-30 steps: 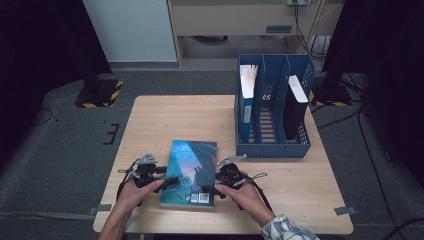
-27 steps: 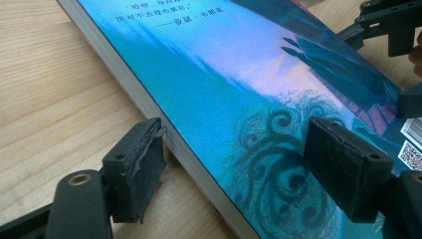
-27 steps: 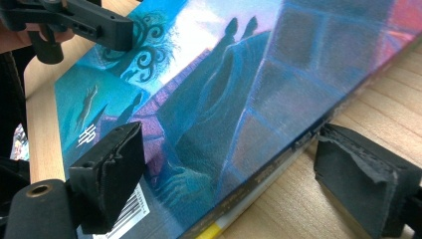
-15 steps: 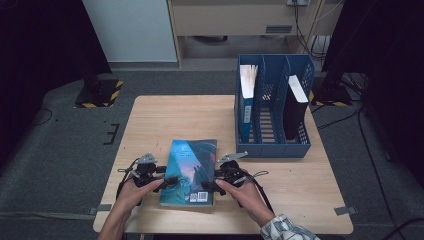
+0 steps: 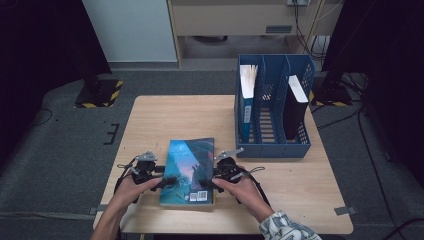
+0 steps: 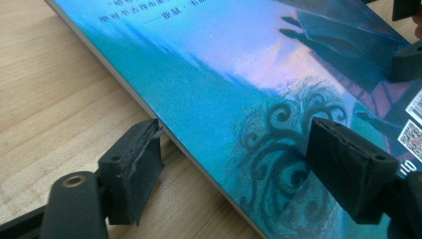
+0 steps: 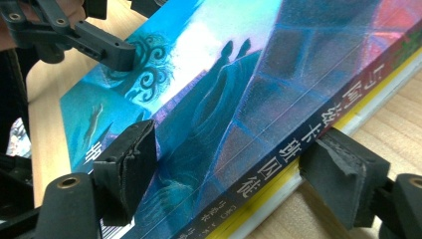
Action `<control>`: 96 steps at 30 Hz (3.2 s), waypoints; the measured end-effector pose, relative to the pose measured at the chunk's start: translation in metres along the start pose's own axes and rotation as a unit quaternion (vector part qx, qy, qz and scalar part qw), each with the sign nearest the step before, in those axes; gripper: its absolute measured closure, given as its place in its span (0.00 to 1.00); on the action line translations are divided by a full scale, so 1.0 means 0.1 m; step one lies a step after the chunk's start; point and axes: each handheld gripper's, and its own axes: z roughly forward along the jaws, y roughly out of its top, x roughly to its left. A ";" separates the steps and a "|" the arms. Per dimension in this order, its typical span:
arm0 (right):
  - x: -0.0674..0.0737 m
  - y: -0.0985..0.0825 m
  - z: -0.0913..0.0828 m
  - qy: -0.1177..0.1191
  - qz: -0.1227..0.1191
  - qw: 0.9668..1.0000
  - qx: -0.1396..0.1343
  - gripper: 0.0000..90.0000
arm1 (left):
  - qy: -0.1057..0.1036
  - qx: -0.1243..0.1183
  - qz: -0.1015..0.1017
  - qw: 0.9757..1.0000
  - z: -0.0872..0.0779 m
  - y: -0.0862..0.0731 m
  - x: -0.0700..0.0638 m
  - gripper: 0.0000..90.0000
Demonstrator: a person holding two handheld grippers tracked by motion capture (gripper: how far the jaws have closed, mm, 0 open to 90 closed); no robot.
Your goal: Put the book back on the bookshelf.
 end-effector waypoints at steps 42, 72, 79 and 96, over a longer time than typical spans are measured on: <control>0.06 0.49 0.17 -0.024 -0.019 0.995 0.099 0.35 | -0.030 0.080 -0.018 0.996 -0.14 0.24 0.17 0.57; 0.07 0.78 0.08 -0.046 -0.056 0.994 0.076 0.46 | -0.008 0.068 -0.007 0.998 -0.38 0.47 0.20 0.70; 0.10 0.86 0.00 -0.053 -0.066 0.994 0.070 0.51 | 0.005 0.062 0.000 0.998 -0.47 0.58 0.17 0.74; 0.16 1.09 -0.15 -0.056 -0.077 0.995 0.026 0.66 | 0.027 0.043 0.023 0.998 -0.62 0.84 0.08 0.83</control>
